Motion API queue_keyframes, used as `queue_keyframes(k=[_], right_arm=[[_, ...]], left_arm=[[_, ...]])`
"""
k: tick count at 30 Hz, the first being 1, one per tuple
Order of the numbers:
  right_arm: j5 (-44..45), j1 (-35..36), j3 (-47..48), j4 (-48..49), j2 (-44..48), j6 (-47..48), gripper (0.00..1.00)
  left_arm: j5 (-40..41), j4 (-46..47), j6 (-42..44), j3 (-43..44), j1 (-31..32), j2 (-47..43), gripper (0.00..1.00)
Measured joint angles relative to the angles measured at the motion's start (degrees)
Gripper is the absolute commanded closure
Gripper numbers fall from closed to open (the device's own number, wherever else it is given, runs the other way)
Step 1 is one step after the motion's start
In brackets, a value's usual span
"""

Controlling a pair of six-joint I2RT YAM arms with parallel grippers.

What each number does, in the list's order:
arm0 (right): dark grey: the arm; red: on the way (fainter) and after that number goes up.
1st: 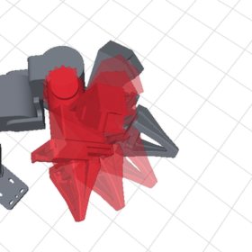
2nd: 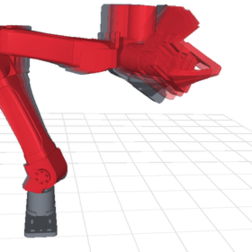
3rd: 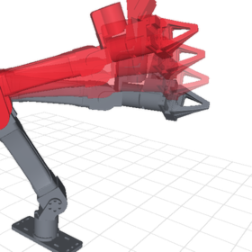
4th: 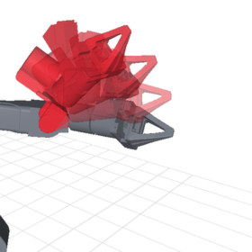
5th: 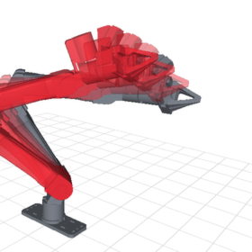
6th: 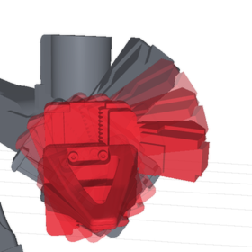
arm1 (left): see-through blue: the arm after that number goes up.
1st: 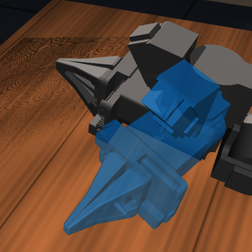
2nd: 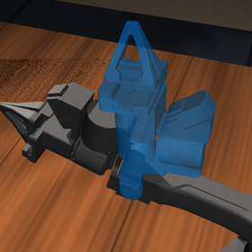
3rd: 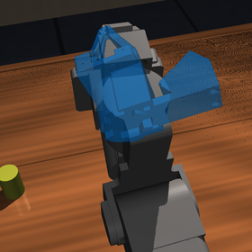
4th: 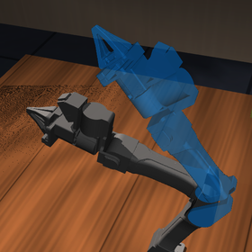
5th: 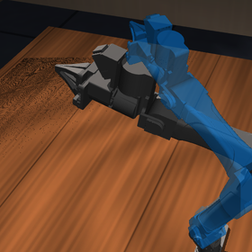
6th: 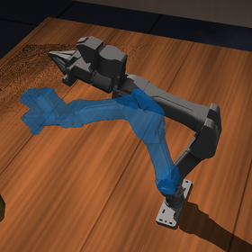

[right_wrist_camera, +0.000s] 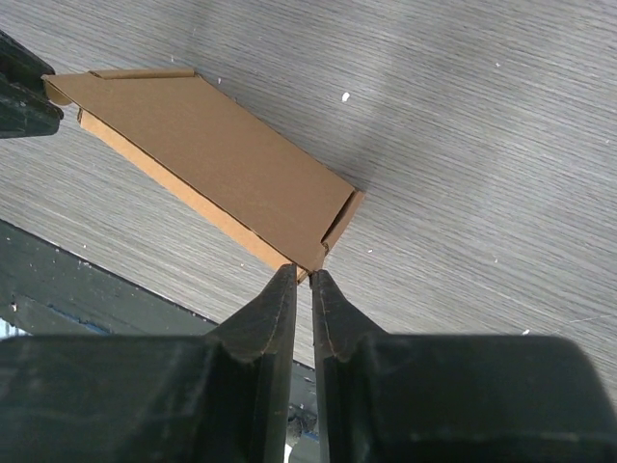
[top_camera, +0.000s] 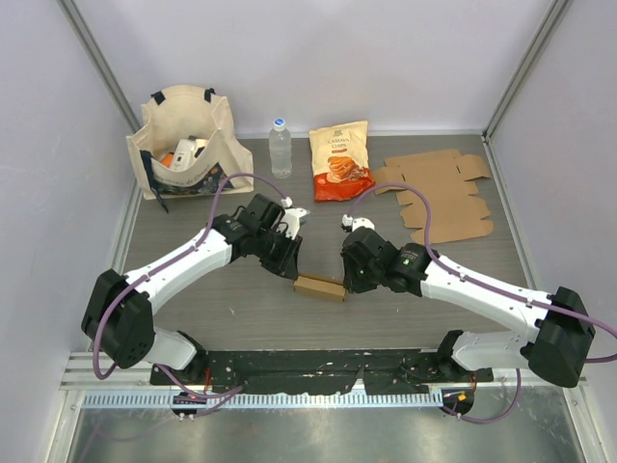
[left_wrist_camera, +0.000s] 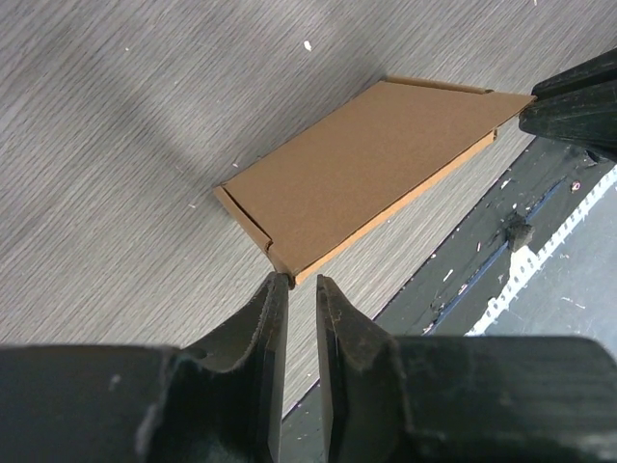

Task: Fold the paper box

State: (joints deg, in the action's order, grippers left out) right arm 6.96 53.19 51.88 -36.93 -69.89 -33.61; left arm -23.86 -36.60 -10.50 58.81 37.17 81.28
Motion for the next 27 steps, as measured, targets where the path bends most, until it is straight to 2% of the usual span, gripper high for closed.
queue_keyframes(k=[12,18,27], right_arm=[[0.0,0.0,0.0,-0.44,0.0,-1.11,0.99],[0.02,0.0,-0.09,-0.61,-0.17,-2.71,0.99],[0.72,0.33,-4.37,2.89,-0.11,-2.27,0.99]], left_arm=[[-0.09,-0.31,-1.57,0.0,0.57,0.07,0.93],[0.33,-0.48,-3.13,0.0,0.94,0.13,0.96],[1.11,2.45,-10.27,-2.51,2.56,-0.46,0.98]])
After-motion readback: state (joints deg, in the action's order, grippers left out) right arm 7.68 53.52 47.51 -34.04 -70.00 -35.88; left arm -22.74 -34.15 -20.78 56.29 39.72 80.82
